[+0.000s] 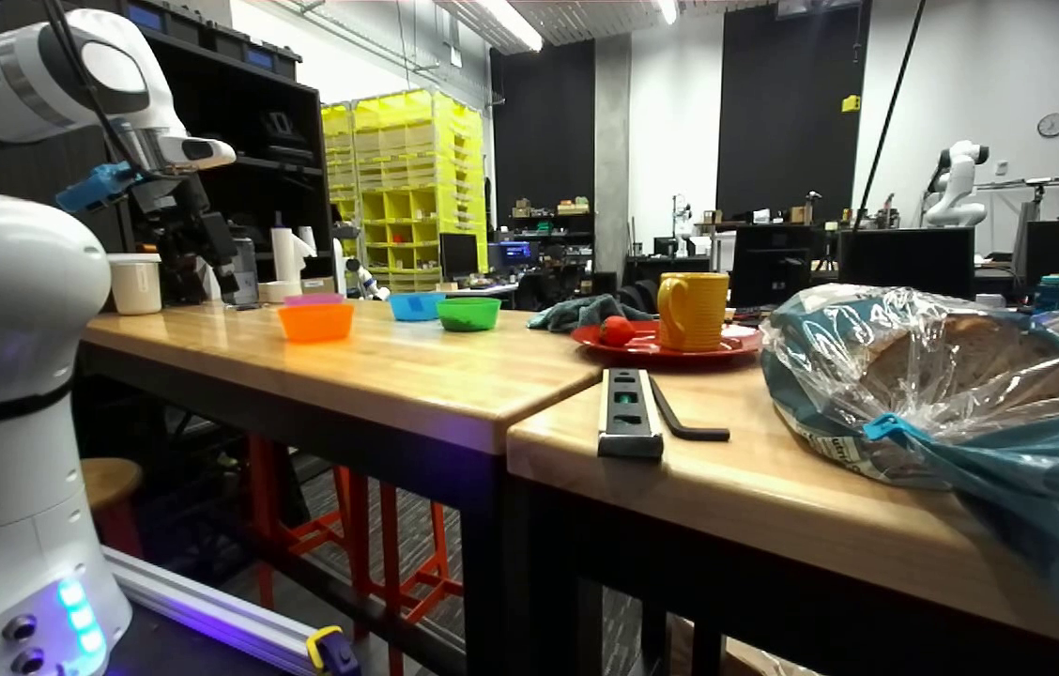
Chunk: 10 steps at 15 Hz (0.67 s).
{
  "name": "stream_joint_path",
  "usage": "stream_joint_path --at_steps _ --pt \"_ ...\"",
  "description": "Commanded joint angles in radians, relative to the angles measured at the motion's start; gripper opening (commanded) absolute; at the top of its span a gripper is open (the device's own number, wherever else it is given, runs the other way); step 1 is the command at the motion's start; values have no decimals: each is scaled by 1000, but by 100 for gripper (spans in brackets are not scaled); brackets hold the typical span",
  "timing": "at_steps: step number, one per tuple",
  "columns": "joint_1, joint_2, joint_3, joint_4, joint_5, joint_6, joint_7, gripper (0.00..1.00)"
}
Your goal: Move the black object to the left
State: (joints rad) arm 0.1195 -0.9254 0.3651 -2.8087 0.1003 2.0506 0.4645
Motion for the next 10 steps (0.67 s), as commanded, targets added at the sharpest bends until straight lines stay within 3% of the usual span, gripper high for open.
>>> stream_joint_path --at_steps 1,10 --pt "4 1 -5 2 -5 -2 3 100" --pt "-28 -2 -22 14 -25 -1 2 100"
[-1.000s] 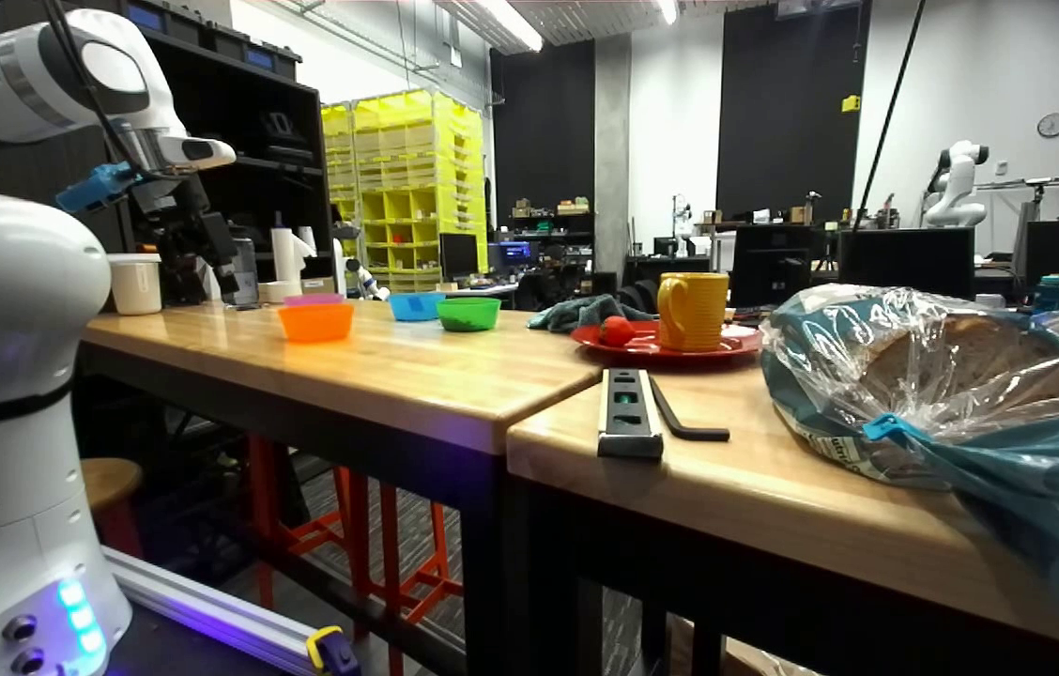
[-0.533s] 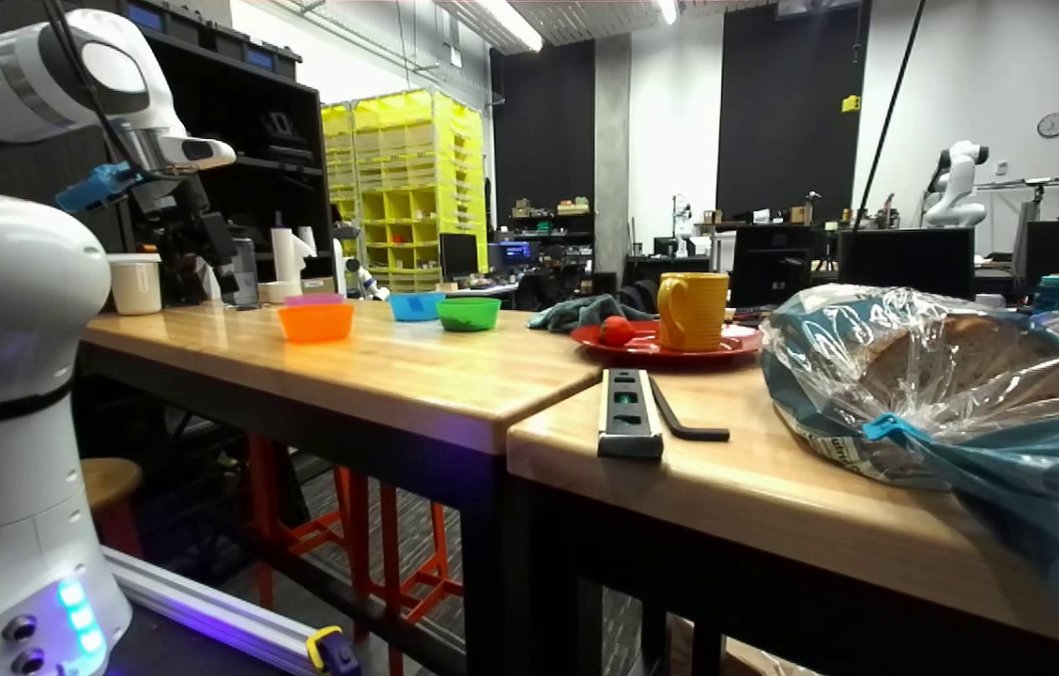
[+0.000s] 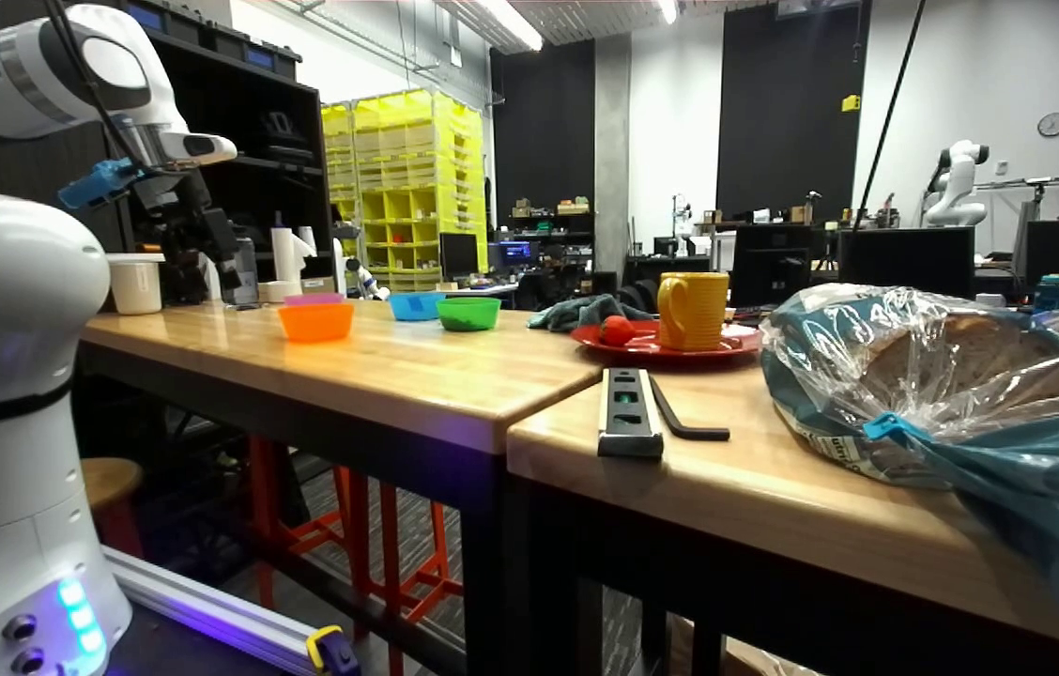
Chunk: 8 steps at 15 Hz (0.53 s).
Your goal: Move the black object to the left
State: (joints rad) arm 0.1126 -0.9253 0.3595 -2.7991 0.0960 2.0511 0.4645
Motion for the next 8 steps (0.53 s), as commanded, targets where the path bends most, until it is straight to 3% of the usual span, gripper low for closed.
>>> stream_joint_path --at_steps 1,8 --pt "-33 -5 -24 7 -29 -4 -1 100" --pt "-126 -14 -112 19 -109 -13 -31 100"
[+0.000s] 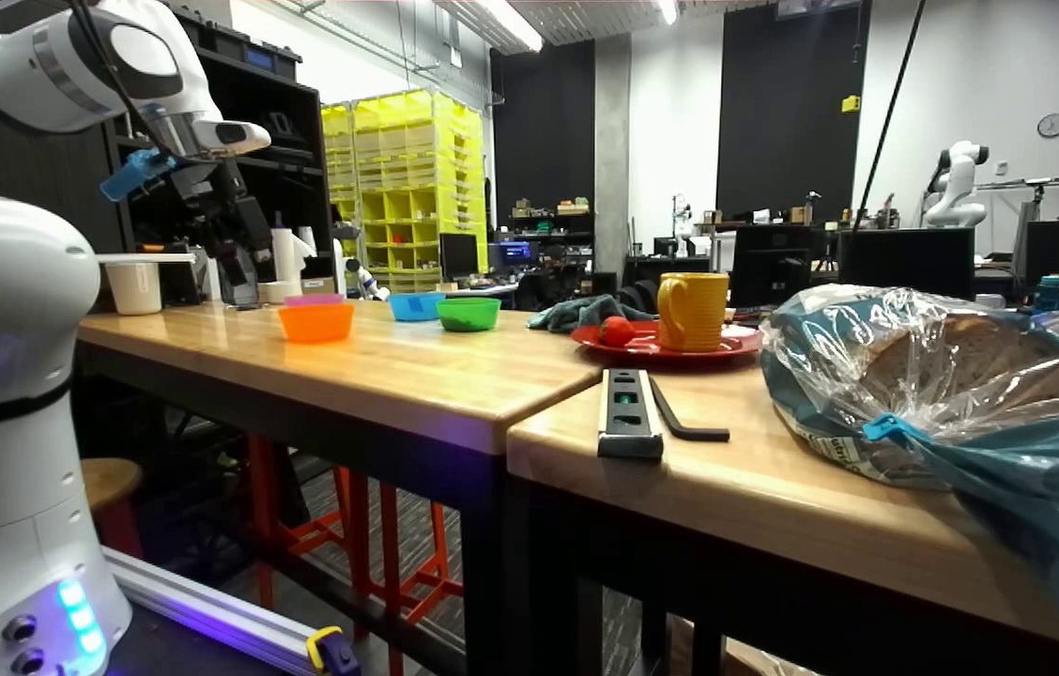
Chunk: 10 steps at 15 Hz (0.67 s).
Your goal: Move the black object to the left
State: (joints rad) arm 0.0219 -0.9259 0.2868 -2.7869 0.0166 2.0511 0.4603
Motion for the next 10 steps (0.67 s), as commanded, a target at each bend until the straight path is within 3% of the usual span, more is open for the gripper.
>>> stream_joint_path --at_steps 1,10 --pt "-49 -16 -60 6 -42 -10 -39 100" --pt "-168 -25 -230 19 -133 19 -168 100"
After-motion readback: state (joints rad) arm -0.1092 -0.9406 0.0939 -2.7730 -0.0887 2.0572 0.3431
